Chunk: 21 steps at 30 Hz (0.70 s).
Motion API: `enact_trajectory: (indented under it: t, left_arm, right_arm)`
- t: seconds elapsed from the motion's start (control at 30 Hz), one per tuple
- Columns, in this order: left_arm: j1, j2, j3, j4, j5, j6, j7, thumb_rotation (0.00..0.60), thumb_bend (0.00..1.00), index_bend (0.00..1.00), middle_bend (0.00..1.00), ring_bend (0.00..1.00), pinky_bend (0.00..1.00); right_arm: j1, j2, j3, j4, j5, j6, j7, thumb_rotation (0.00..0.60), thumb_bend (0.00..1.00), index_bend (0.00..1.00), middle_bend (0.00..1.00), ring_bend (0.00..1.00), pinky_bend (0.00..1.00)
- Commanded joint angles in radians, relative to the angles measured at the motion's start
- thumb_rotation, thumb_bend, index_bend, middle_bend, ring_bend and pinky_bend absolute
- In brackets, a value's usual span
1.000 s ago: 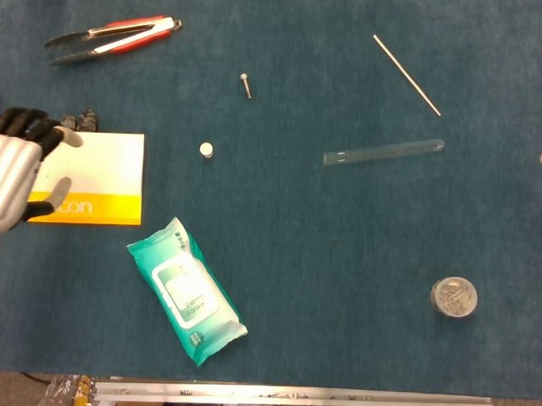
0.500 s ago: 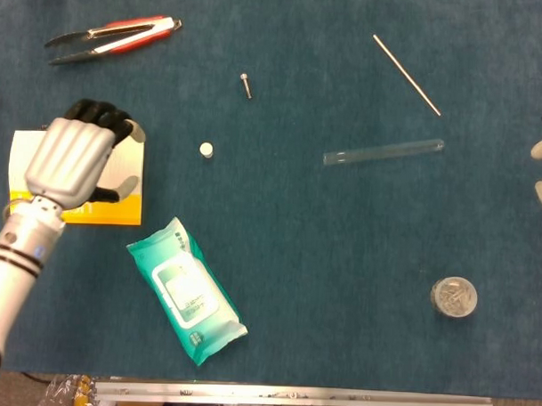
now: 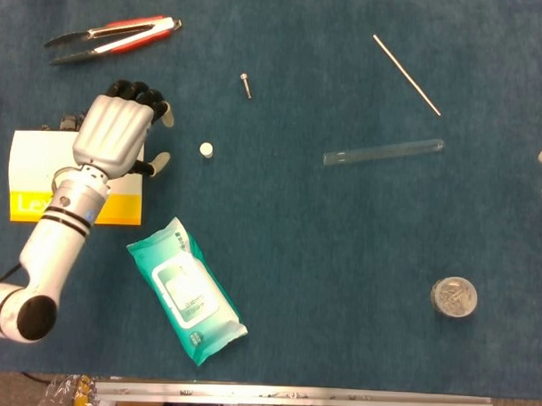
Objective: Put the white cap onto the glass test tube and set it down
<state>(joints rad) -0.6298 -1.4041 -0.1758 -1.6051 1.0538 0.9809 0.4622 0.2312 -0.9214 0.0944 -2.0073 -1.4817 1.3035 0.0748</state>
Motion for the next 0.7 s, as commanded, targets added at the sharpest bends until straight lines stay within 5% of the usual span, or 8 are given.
enact_trajectory:
  t: [0.03,0.7]
  left_arm:
    - [-0.017,-0.029,-0.001,0.030,-0.016,-0.006,0.003,0.499,0.26,0.39,0.26,0.16,0.13]
    - [-0.080,-0.185,0.024,0.178,-0.032,-0.027,0.002,0.500,0.26,0.40,0.25,0.14,0.13]
  right_arm:
    - [-0.001,-0.001,-0.001,0.001,0.004,0.000,-0.001,0.600,0.27,0.45,0.28,0.20,0.36]
    - [-0.022,0.017,-0.013,0.012,0.007,0.019,0.023,0.600,0.27,0.45,0.28,0.20,0.36]
